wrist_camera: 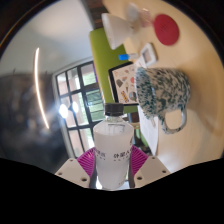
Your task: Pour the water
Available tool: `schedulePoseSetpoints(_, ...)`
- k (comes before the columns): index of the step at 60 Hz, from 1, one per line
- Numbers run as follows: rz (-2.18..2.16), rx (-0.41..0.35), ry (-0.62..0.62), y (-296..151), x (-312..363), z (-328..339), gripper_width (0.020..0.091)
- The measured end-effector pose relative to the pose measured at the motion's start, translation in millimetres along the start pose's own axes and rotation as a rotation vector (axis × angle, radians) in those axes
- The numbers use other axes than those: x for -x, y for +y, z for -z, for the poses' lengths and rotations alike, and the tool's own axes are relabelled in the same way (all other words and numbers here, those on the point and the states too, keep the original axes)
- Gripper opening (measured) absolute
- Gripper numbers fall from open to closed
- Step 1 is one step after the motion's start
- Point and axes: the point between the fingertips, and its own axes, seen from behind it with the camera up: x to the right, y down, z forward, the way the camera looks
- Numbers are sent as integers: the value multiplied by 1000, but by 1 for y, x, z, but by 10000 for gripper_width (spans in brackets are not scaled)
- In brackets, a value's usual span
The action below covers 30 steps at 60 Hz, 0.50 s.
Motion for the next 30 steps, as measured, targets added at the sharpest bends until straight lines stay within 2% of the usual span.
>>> schedulePoseSetpoints(1,-53,-6,4,10,12,10,440)
schedulePoseSetpoints(5,-139,-4,-24,-4,7,-1,442)
schedulePoseSetpoints(9,-199,-46,-45,-17,8,0,444)
schedulePoseSetpoints(10,-227,-51,-47,-12,15,20,443)
schedulePoseSetpoints(11,-240,-65,-48,-19,14,2,444)
schedulePoseSetpoints(15,-287,-76,-52,-23,11,6,443)
schedulePoseSetpoints(24,-297,-67,-28,-24,1,4,441)
schedulePoseSetpoints(30,-209,-28,-25,-9,2,3,443)
